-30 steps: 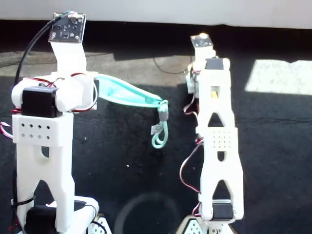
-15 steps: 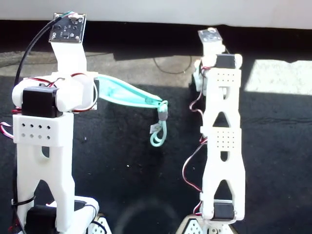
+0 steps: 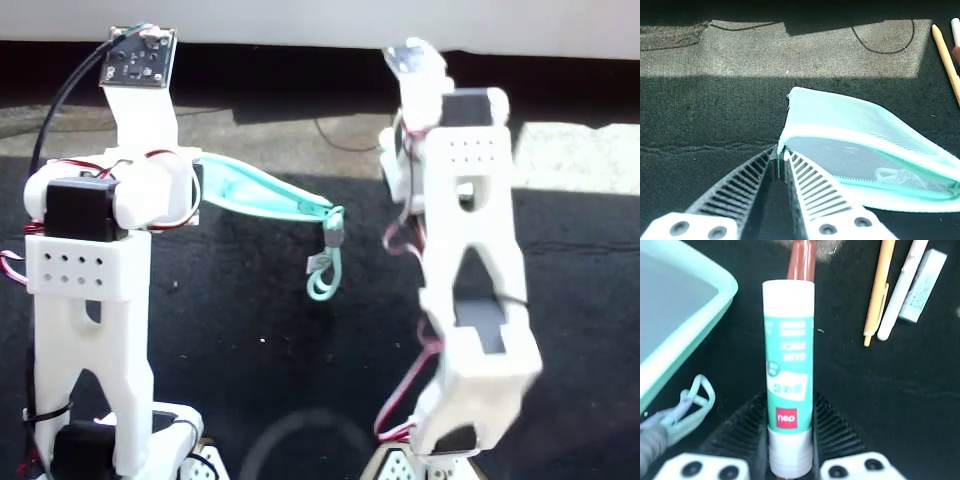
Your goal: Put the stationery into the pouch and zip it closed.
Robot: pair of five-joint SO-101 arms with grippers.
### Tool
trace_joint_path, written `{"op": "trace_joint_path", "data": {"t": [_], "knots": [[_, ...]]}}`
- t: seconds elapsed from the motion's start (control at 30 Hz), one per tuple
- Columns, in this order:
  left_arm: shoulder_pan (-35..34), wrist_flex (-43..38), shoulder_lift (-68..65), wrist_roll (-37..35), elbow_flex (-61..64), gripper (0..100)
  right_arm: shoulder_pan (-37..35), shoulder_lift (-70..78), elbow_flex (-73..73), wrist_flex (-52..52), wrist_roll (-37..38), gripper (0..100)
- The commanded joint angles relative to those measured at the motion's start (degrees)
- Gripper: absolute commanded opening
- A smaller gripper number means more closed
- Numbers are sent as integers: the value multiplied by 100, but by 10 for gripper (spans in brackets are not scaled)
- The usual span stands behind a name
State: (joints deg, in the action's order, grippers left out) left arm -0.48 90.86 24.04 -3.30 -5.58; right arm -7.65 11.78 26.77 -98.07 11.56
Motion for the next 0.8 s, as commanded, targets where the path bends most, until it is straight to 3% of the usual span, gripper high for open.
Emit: {"op": "trace_joint_path", "data": {"t": [0.0, 0.2, 0.33, 0.63, 0.77], "knots": [[48, 18, 22, 0, 13, 8, 189, -1631, -2580, 910, -18, 5], [48, 26, 22, 0, 13, 8, 611, -2914, -6387, 3108, 563, 5], [48, 35, 22, 0, 13, 8, 989, -3354, -7864, 4233, 1011, 5], [48, 26, 22, 0, 13, 8, 1877, -3073, -8207, 5622, 1266, 5], [48, 26, 22, 0, 22, 8, 1886, -2932, -8207, 5727, 1248, 9]]}}
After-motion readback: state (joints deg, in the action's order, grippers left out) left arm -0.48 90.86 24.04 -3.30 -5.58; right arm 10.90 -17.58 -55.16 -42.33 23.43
